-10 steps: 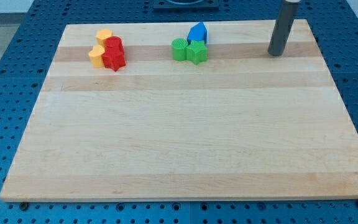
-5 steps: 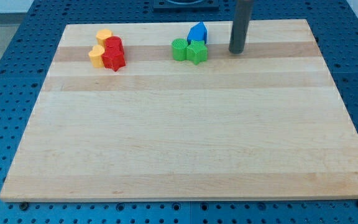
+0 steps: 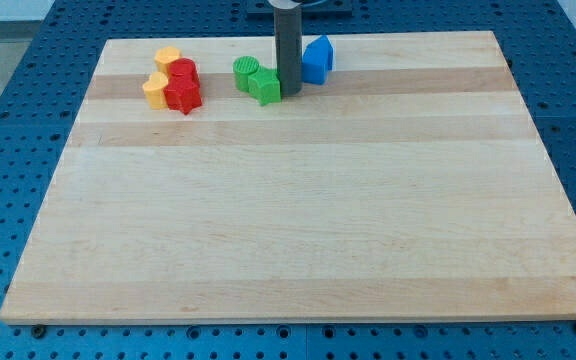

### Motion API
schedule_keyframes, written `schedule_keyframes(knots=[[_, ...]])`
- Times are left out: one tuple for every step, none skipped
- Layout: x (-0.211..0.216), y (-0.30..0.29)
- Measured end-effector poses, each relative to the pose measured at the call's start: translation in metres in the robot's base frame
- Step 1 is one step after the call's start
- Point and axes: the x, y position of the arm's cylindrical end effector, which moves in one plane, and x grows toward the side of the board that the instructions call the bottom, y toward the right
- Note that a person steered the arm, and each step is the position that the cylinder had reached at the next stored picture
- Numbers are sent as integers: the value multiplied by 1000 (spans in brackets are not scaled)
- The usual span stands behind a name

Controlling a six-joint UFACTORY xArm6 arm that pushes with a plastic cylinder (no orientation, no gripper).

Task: Push the green star into the green circle

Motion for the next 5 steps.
schedule_keyframes(knots=[[0, 31], [1, 80], [-53, 93], [-98, 73], [-109, 33]])
